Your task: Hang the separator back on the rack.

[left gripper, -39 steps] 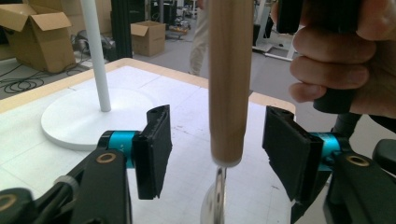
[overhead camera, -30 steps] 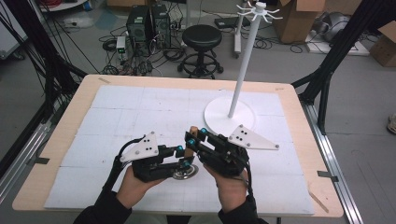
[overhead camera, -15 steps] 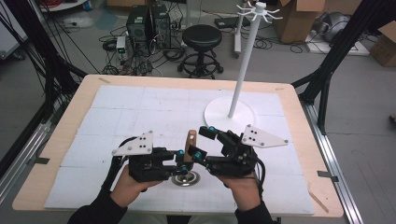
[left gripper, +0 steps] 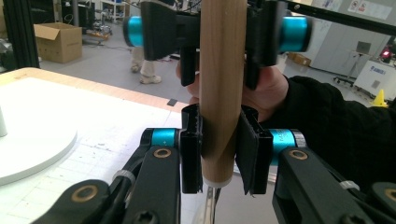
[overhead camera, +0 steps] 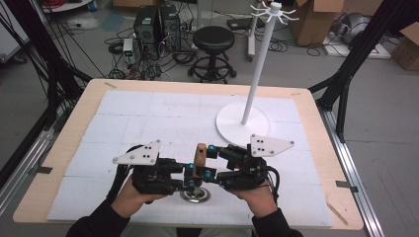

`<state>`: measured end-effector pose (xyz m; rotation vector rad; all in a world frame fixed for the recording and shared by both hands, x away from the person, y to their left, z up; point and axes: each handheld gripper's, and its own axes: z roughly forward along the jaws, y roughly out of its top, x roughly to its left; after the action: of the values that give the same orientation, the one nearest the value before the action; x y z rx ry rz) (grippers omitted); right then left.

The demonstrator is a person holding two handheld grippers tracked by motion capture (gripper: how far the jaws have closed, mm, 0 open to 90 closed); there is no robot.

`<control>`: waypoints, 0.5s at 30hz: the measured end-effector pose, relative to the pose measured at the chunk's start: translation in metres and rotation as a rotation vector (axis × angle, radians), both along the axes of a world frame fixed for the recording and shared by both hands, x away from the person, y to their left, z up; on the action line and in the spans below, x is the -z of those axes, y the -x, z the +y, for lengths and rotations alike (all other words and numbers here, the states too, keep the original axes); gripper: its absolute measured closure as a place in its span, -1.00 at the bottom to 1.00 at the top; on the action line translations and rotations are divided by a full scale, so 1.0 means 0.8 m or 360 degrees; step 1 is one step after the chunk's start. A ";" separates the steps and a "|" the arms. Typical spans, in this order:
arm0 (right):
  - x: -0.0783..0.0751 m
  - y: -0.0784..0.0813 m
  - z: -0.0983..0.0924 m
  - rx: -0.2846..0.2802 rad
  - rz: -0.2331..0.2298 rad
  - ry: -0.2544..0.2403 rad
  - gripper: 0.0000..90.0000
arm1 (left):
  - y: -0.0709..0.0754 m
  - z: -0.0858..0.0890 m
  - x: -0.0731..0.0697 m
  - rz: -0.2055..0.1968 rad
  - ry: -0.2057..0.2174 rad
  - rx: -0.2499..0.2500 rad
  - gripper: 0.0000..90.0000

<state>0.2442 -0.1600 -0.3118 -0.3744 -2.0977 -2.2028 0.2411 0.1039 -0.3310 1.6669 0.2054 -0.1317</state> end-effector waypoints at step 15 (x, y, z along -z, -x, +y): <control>-0.007 -0.009 0.011 0.0100 -0.0041 0.0099 0.61 | -0.006 0.028 0.009 -0.0082 0.0032 -0.0248 0.02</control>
<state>0.2516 -0.1509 -0.3060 -0.4241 -2.2018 -2.1916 0.2463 0.1266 -0.3378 1.6259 0.2935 0.0264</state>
